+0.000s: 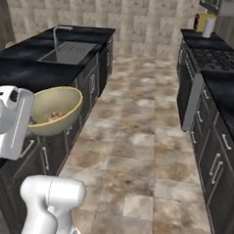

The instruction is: Pick the mushroom from the cabinet and place it in the bowl. Then pick the bowl and place it in the sink. Then turn on the sink facuet.

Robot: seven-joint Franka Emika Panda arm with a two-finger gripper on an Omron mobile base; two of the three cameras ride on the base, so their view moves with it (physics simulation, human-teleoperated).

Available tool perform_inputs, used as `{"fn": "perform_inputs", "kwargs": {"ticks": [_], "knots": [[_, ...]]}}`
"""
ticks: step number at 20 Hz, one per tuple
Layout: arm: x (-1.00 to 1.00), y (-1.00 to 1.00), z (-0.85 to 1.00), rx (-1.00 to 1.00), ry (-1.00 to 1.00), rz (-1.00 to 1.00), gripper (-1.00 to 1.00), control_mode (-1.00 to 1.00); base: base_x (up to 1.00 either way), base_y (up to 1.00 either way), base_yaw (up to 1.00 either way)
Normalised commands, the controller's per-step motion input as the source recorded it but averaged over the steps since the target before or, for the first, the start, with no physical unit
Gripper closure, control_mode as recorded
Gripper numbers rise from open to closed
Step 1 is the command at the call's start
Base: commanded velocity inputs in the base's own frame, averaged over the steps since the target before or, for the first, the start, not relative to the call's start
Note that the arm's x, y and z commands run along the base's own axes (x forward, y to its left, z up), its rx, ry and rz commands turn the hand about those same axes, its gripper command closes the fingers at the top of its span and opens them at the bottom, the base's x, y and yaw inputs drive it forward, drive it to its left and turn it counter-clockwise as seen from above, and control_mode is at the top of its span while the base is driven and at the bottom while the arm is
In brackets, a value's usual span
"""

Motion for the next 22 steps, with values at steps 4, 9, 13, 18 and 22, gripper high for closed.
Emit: {"fn": "perform_inputs", "kwargs": {"ticks": [4, 9, 13, 18, 22], "knots": [[0.0, 0.0, 0.0, 0.0, 0.0, 0.0, 1.0, 1.0, 0.99, -0.47, -0.02], [0.0, 0.0, 0.0, 0.0, 0.0, 0.0, 1.0, 1.0, 0.94, -0.51, 0.0], [0.0, 0.0, 0.0, 0.0, 0.0, 0.0, 1.0, 1.0, 1.0, -0.36, 0.0], [0.0, 0.0, 0.0, 0.0, 0.0, 0.0, 1.0, 1.0, 1.0, -0.25, -0.04], [0.0, 0.0, 0.0, 0.0, 0.0, 0.0, 1.0, 1.0, 1.0, -0.28, -0.05]]}}
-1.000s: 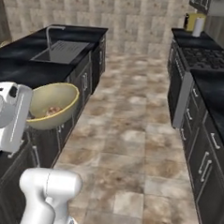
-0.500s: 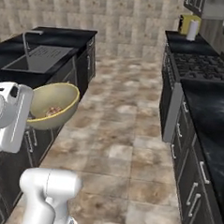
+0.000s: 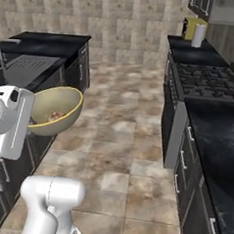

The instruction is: Pick the mushroom from the cabinet and place it in the bowl. Then pick the bowl and place it in the sink. Then turn on the sink facuet.

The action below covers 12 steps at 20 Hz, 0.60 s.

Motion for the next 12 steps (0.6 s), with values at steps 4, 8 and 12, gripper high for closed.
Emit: {"fn": "perform_inputs", "kwargs": {"ticks": [4, 8, 12], "knots": [[0.0, 0.0, 0.0, 0.0, 0.0, 0.0, 1.0, 1.0, 1.0, -0.38, -0.01], [0.0, 0.0, 0.0, 0.0, 0.0, 0.0, 1.0, 1.0, 1.0, -0.57, 0.08], [0.0, 0.0, 0.0, 0.0, 0.0, 0.0, 1.0, 1.0, 1.0, -0.66, 0.25]]}}
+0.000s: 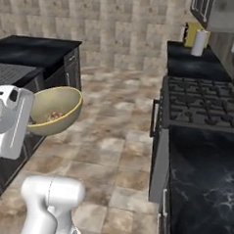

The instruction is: Pick the mushroom from the cabinet and place it in the bowl. Then pick the bowl and place it in the sink. Then turn on the sink facuet.

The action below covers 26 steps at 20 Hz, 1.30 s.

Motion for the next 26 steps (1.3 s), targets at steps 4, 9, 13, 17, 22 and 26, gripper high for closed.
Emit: {"fn": "perform_inputs", "kwargs": {"ticks": [4, 9, 13, 17, 22, 26], "knots": [[0.0, 0.0, 0.0, 0.0, 0.0, 0.0, 1.0, 1.0, 0.99, -0.52, 0.39], [0.0, 0.0, 0.0, 0.0, 0.0, 0.0, 1.0, 1.0, 0.98, -0.06, 0.43], [0.0, 0.0, 0.0, 0.0, 0.0, 0.0, 1.0, 1.0, 0.73, 0.0, 0.46], [0.0, 0.0, 0.0, 0.0, 0.0, 0.0, 1.0, 1.0, 0.45, 0.0, 0.52], [0.0, 0.0, 0.0, 0.0, 0.0, 0.0, 1.0, 1.0, 0.15, 0.0, 0.68], [0.0, 0.0, 0.0, 0.0, 0.0, 0.0, 1.0, 1.0, 0.45, 0.0, 0.71]]}}
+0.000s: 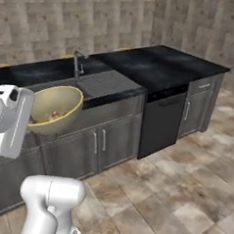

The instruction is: Pick the mushroom from the cabinet and place it in the bowl. Then pick the bowl and place it in the sink. Then turn on the sink facuet.

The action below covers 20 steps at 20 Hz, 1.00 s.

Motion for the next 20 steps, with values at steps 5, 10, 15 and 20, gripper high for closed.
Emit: {"fn": "perform_inputs", "kwargs": {"ticks": [5, 10, 15, 20], "knots": [[0.0, 0.0, 0.0, 0.0, 0.0, 0.0, 1.0, 1.0, 0.69, -0.04, 0.69], [0.0, 0.0, 0.0, 0.0, 0.0, 0.0, 1.0, 1.0, 0.85, -0.14, 0.64], [0.0, 0.0, 0.0, 0.0, 0.0, 0.0, 1.0, 1.0, 0.8, -0.22, 0.59], [0.0, 0.0, 0.0, 0.0, 0.0, 0.0, 1.0, 1.0, 0.13, -0.56, 0.27]]}}
